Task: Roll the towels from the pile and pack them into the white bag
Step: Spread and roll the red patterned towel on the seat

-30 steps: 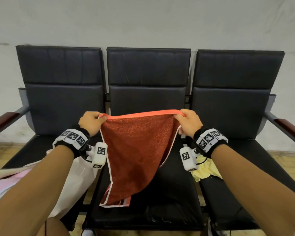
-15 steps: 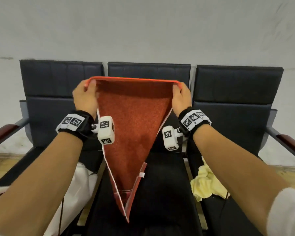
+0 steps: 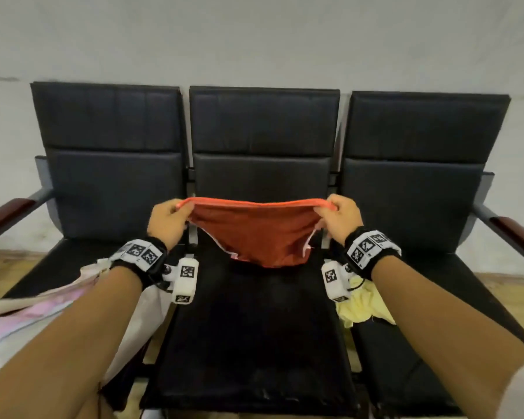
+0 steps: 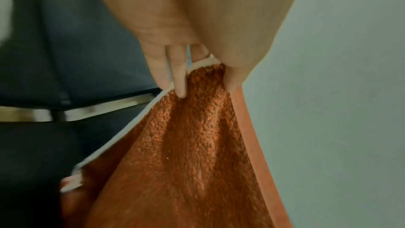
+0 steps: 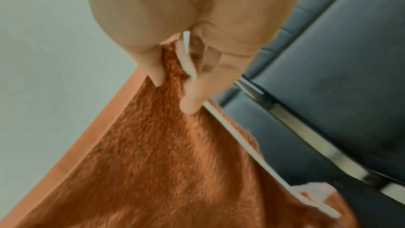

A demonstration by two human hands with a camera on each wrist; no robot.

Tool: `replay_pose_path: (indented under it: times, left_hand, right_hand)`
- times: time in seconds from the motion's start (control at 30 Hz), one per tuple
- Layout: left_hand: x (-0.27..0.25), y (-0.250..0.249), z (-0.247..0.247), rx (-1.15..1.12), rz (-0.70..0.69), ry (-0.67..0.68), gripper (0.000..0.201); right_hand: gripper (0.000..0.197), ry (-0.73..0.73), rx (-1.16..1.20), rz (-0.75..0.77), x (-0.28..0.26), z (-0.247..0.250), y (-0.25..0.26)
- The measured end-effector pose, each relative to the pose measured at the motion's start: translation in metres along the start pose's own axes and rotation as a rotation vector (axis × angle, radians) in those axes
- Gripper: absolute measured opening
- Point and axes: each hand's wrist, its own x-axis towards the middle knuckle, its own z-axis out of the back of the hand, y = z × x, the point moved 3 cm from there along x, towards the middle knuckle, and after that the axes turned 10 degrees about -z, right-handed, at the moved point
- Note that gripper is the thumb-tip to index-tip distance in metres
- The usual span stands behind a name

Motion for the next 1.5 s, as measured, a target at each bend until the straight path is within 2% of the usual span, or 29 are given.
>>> replay_pose_path:
  times: [0.07,0.2,0.33,0.5,0.67,0.77,0.83,0.93,1.0,1.07,1.1,1.17,1.23,1.33,1.5]
  left_hand:
    - [-0.029,0.045,-0.007,0.036,0.146,0.114,0.021]
    - [-0.083,0.123,-0.012,0.160,0.253,0.264,0.013]
    - [-0.145,0.156,-0.016,0.235,0.393,0.435,0.022]
    - [-0.208,0.204,-0.004,0.347,0.466,0.532,0.027]
    - [-0.237,0.218,-0.002,0.352,0.548,0.512,0.022]
    - [-0.235,0.219,-0.003,0.460,0.477,0.502,0.022]
    - [-0.231,0.222,-0.001,0.503,0.441,0.464,0.021]
    - [-0.227,0.220,0.000,0.608,0.443,0.443,0.023]
    - [-0.227,0.210,-0.004,0.722,0.370,0.447,0.032]
    - [-0.230,0.196,-0.017,0.729,0.201,0.451,0.028]
    - [-0.233,0.191,-0.027,0.713,0.098,0.484,0.024]
    - [-0.245,0.184,-0.048,0.674,-0.058,0.642,0.018]
    - [-0.258,0.187,-0.063,0.680,-0.103,0.824,0.028]
    - [-0.267,0.192,-0.065,0.728,-0.122,0.896,0.039]
    - [-0.267,0.199,-0.056,0.786,-0.203,0.874,0.026]
  right_hand:
    - [0.023,0.015,-0.179,-0.031,-0.017,-0.005,-0.050]
    - [0.030,0.242,-0.396,-0.117,-0.051,-0.028,-0.139]
    - [0.034,0.416,-0.507,-0.130,-0.100,-0.044,-0.197]
    - [0.028,0.570,-0.528,-0.245,-0.147,-0.057,-0.261]
    - [0.032,0.582,-0.474,-0.295,-0.165,-0.061,-0.289]
    - [0.037,0.556,-0.532,-0.299,-0.161,-0.063,-0.286]
    - [0.032,0.515,-0.649,-0.306,-0.159,-0.064,-0.287]
    - [0.025,0.449,-0.705,-0.367,-0.162,-0.062,-0.286]
    - [0.029,0.385,-0.719,-0.304,-0.165,-0.062,-0.279]
    - [0.028,0.306,-0.703,-0.146,-0.172,-0.068,-0.269]
    - [0.027,0.309,-0.684,-0.035,-0.177,-0.074,-0.262]
    - [0.031,0.440,-0.715,0.154,-0.190,-0.091,-0.252]
    - [0.042,0.585,-0.850,0.257,-0.202,-0.104,-0.255]
    - [0.044,0.615,-0.910,0.226,-0.207,-0.101,-0.272]
    - [0.028,0.578,-0.821,0.226,-0.204,-0.102,-0.279]
